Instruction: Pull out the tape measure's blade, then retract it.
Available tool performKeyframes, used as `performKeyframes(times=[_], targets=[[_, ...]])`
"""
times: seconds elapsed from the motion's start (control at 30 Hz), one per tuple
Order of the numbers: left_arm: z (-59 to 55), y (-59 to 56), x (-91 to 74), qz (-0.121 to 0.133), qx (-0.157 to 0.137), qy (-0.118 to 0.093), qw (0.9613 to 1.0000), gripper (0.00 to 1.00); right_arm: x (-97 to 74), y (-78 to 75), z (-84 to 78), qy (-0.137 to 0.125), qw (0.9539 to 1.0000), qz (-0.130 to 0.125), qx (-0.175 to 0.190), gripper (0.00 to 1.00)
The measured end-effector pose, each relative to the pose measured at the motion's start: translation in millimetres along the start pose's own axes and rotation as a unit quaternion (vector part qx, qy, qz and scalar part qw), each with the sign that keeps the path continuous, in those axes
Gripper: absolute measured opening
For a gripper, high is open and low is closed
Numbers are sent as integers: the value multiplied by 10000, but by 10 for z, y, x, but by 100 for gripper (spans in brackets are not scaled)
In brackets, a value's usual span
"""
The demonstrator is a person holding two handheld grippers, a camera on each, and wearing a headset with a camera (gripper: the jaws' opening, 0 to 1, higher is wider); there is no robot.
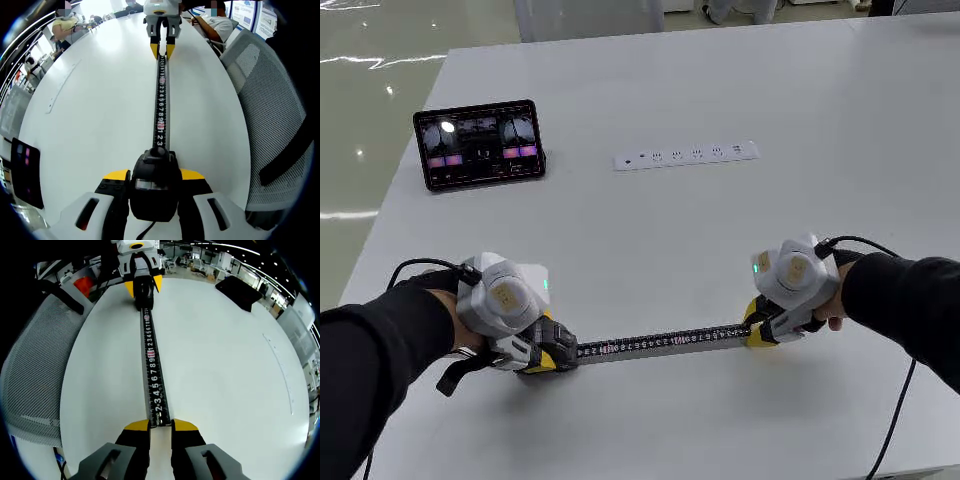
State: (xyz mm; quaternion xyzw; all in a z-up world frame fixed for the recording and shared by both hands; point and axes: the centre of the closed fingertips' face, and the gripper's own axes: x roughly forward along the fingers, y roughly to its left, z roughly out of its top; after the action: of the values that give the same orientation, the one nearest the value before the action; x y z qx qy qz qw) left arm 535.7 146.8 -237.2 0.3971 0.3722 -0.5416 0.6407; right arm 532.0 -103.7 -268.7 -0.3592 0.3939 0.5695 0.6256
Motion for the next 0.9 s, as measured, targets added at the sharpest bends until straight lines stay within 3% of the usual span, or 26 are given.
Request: performKeyframes(times=[0.6,0.9], targets=[[-41,-8,-96,-85,4,-28,10000,32,-118,17,79,-214,9997,-79,-38,15],[-24,-28,-181,-35,-186,-245,9995,39,-166,68,103,-334,9991,-140,205,24]])
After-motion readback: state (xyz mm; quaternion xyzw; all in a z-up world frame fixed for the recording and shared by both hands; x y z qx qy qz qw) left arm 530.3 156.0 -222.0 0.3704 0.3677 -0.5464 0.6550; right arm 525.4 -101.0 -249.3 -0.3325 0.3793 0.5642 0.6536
